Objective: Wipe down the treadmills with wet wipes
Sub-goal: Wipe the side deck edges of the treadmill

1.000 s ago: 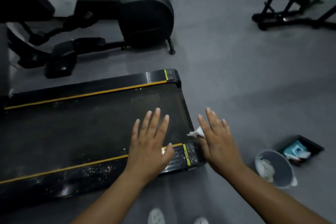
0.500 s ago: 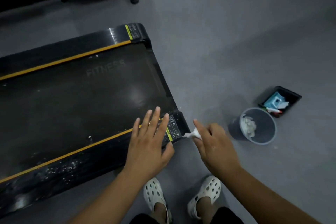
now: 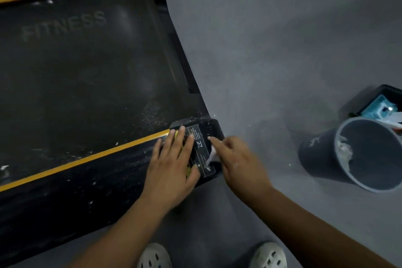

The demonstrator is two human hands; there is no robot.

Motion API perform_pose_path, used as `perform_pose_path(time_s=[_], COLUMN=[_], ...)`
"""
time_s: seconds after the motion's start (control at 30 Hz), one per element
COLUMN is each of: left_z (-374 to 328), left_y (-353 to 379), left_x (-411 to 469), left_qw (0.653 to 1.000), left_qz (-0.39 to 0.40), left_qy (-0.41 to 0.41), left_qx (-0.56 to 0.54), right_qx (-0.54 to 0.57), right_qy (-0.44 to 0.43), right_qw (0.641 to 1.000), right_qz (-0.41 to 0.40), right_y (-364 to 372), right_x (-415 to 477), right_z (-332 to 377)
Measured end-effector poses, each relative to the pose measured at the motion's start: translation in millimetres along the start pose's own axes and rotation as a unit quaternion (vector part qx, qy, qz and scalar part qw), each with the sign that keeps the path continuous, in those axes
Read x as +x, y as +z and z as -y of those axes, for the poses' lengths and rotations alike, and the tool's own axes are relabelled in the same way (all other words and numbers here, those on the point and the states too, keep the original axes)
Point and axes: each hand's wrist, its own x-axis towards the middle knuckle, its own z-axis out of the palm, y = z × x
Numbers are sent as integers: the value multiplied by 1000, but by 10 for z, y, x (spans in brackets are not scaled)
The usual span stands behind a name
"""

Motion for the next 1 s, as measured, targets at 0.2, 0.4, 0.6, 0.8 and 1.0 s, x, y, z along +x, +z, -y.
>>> perform_pose_path(time_s=[0.2,0.4,0.6,0.8,1.0], left_z=[127,102,76,75,79], left_y=[468,477,477,509,523], left_x=[114,111,85,104,102], left_qw=[997,997,996,995,994], left_qz=[-62,-66,-82,-92,-96], left_qy=[32,30,12,13,15], left_qx=[18,34,28,38,40], right_qx=[93,97,179,145,217], right_qy=[34,58,140,96,145], right_qw=[994,988,970,985,965], right_qz=[-45,-109,-93,-2,12], right_y=[498,614,749,855,723], right_x=[-90,-40,179,-6,626], right_z=[-110,-141,-125,-223,-286])
